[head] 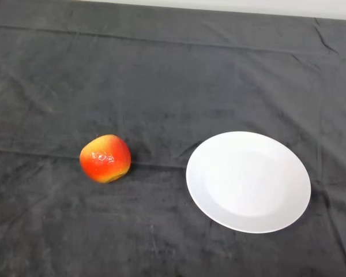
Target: Move the apple to the plate
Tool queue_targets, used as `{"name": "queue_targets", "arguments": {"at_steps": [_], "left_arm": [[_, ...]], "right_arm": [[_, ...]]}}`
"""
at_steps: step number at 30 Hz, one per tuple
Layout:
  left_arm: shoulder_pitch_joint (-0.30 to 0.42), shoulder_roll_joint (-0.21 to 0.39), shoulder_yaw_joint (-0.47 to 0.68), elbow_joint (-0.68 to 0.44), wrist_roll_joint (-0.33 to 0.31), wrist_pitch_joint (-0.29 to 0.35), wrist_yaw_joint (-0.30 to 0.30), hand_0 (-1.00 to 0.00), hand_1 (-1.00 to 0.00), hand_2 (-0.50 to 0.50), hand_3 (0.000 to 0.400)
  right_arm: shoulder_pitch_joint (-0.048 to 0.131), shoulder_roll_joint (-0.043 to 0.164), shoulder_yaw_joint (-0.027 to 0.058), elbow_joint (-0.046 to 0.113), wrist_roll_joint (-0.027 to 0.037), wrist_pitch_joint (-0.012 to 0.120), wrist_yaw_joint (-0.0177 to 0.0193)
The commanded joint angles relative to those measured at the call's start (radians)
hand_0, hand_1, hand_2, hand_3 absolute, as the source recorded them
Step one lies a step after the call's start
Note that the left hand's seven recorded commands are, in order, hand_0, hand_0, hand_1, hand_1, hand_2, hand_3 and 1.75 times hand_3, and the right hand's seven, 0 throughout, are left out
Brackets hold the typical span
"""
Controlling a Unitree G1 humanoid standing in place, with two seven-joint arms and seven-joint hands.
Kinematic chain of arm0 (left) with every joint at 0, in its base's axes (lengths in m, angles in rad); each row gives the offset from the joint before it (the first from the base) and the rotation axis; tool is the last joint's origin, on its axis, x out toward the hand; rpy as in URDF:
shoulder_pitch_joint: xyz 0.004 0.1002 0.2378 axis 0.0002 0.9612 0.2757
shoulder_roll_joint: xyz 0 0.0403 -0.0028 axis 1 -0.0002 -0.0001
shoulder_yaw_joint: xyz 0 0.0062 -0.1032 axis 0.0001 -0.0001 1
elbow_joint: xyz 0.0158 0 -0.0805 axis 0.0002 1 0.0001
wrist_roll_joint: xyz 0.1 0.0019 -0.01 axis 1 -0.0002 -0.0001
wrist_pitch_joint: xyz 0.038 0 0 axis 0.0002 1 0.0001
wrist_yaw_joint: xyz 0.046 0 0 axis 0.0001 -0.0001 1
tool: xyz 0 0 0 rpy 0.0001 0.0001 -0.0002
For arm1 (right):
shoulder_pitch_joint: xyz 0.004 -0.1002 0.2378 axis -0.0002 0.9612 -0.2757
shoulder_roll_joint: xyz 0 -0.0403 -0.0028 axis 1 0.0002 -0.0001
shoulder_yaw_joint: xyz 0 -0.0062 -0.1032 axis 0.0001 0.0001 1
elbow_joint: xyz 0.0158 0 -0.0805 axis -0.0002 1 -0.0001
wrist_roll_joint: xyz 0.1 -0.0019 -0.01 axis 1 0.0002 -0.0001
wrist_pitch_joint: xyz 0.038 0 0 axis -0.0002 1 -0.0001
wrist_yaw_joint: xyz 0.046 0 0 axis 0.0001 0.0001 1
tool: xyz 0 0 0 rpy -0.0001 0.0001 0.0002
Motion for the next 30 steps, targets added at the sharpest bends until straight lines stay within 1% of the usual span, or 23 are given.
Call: {"name": "queue_targets", "arguments": {"at_steps": [1, 8, 22, 30], "left_arm": [[-0.029, -0.01, -0.014, -0.055, 0.033, 0.01, -0.012, 0.0, 0.0, 0.0, 0.0], [-0.036, -0.026, -0.044, -0.062, 0.092, -0.001, -0.019, 0.0, 0.0, 0.0, 0.0], [-0.07, -0.074, -0.158, -0.08, 0.266, -0.029, -0.006, 0.0, 0.0, 0.0, 0.0], [-0.08, -0.094, -0.214, -0.089, 0.352, -0.045, 0.0, 0.0, 0.0, 0.0, 0.0]], "right_arm": [[0.094, 0.021, 0.0317, 0.056, -0.026, 0.026, 0.0081], [0.095, 0.021, 0.0315, 0.054, -0.0258, 0.027, 0.0083], [0.097, 0.021, 0.0311, 0.051, -0.0252, 0.029, 0.0088], [0.098, 0.021, 0.0307, 0.049, -0.0248, 0.03, 0.0091]]}}
